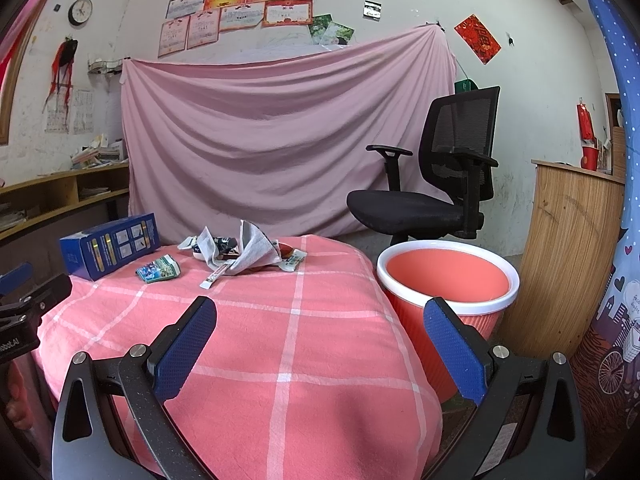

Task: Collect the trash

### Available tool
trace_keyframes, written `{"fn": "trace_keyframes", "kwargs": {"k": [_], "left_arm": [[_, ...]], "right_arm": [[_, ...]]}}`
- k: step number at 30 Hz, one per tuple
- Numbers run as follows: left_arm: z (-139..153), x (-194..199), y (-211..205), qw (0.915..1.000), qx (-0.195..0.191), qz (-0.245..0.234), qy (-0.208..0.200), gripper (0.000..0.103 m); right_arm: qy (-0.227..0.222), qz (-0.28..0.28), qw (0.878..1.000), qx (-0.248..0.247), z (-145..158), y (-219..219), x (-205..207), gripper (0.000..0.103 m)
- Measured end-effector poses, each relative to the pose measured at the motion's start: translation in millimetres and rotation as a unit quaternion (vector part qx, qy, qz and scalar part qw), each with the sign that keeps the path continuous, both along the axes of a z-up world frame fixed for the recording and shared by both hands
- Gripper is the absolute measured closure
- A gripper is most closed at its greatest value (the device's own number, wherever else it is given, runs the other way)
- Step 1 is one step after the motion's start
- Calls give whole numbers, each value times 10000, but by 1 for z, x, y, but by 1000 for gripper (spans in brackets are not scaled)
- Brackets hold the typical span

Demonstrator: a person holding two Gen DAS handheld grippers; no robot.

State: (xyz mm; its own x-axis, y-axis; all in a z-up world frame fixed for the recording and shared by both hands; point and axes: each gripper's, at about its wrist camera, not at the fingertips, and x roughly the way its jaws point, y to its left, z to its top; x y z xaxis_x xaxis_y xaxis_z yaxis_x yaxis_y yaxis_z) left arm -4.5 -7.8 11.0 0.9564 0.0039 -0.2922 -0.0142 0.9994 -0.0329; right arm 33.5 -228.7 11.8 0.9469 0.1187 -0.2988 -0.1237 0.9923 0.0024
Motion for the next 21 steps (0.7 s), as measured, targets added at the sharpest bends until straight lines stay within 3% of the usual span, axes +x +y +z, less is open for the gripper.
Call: {"fn": "trace_keyframes", "kwargs": {"k": [9,21], "left_arm": [[13,17,5,9993,140,218,-261,2],[27,81,26,9991,127,334,-239,2]], "right_arm": [[-422,116,9990,65,25,3,8,0],[-886,461,9949,-135,49,26,63,0]]}}
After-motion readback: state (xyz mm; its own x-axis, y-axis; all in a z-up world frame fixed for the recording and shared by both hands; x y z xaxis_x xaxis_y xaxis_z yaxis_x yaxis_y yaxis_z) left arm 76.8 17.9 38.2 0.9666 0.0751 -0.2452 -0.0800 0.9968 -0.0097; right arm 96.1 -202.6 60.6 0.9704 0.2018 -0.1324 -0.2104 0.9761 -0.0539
